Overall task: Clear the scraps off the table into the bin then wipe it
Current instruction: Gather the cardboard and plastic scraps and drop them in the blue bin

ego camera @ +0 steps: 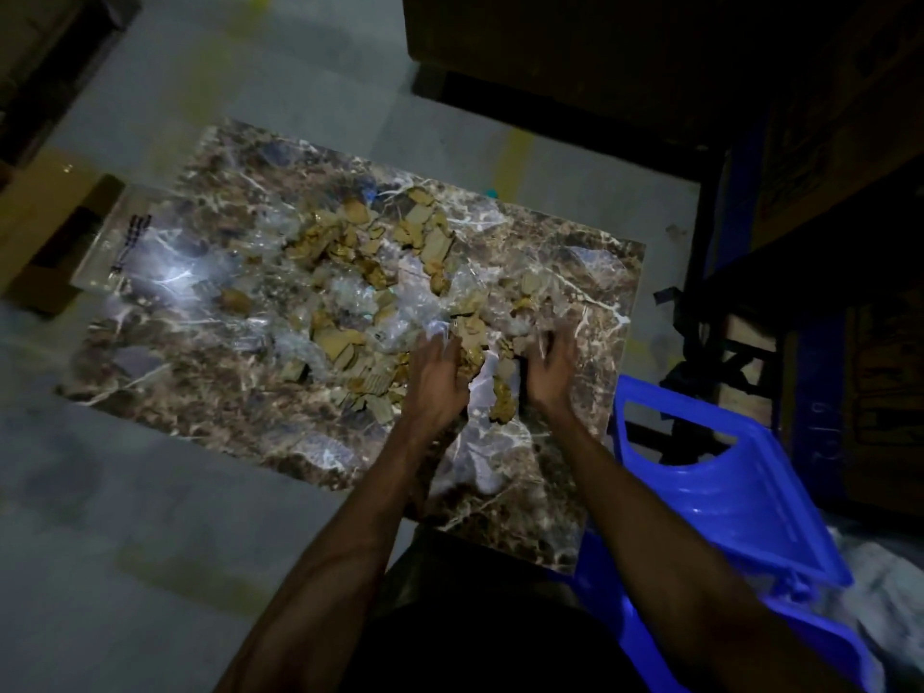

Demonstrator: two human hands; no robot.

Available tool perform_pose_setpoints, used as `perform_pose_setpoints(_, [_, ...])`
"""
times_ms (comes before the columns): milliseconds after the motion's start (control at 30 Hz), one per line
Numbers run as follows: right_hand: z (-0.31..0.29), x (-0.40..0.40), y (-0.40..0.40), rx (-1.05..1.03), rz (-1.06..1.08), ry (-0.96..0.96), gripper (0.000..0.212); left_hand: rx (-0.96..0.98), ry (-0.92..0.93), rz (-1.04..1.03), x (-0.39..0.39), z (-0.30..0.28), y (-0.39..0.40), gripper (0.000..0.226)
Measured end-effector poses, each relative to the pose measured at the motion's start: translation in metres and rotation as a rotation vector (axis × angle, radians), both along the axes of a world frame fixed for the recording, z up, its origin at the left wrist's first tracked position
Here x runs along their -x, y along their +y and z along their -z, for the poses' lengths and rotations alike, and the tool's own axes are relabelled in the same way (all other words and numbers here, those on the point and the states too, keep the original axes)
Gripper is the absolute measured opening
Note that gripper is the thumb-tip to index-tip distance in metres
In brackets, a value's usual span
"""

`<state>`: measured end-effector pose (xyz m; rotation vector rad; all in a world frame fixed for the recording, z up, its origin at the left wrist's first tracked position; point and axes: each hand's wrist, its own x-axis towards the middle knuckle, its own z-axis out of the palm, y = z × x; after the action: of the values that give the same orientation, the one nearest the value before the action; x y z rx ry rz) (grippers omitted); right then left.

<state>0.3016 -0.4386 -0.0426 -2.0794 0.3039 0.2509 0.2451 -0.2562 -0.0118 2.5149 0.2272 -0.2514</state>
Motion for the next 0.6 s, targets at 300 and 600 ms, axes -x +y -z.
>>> perform_pose_setpoints(300, [0.032, 0.043, 0.101, -0.005, -0.187, 0.215, 0.085, 0.104, 0.038, -0.017, 0.007, 0.022, 0.03, 0.065])
perform_pose_setpoints(600, [0.003, 0.096, 0.069, 0.044, -0.145, 0.005, 0.072, 0.262, -0.152, -0.181, 0.02, 0.007, 0.074, 0.055])
